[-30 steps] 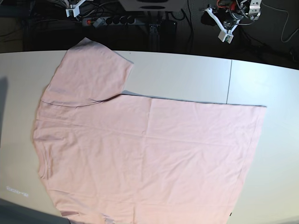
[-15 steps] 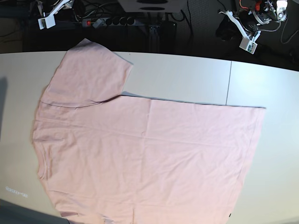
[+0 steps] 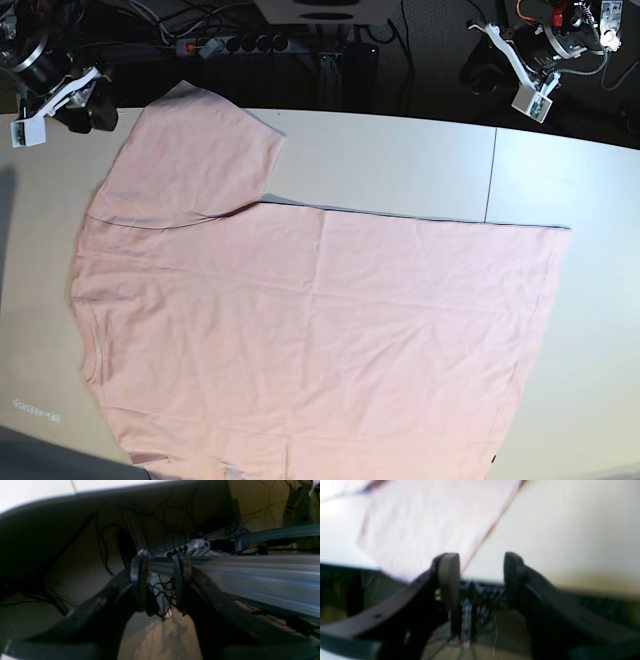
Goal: Fold the T-shirt properly
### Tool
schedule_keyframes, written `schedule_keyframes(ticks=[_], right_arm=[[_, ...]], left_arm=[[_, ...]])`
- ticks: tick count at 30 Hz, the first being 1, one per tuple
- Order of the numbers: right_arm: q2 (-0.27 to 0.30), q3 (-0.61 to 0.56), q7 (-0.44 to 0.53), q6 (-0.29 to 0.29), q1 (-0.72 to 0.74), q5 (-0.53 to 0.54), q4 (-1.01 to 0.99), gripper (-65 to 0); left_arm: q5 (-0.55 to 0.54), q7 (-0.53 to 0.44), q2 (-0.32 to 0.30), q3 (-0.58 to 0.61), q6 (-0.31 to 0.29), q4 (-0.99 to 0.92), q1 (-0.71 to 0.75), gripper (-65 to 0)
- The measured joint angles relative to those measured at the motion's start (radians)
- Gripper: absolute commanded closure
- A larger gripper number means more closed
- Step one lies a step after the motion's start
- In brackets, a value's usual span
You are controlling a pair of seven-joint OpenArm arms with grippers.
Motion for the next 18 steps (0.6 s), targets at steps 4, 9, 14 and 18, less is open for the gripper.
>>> schedule_keyframes(ticks=[4,9,14,18], right_arm=[[0.002,-0.002,-0.009,0.002,0.07,0.014,-0.089,-28.7],[0.0,-0.013,-0.038,0.002,0.122,0.063,-0.225,-28.7],[0.002,-0.068,-0.025,0.003,0.124,0.09,-0.254,-28.7],[-0.004,-0.124,-0.013,0.003,0.138,0.097,-0.254,-28.7]], left_arm=[[0.0,0.0,0.0,0.0,0.0,0.0,0.0,-21.1],[0.001,0.005,0.0,0.0,0.0,0.0,0.0,-21.1],[0.001,0.005,0.0,0.0,0.0,0.0,0.0,-21.1],[0.001,0.005,0.0,0.0,0.0,0.0,0.0,-21.1]])
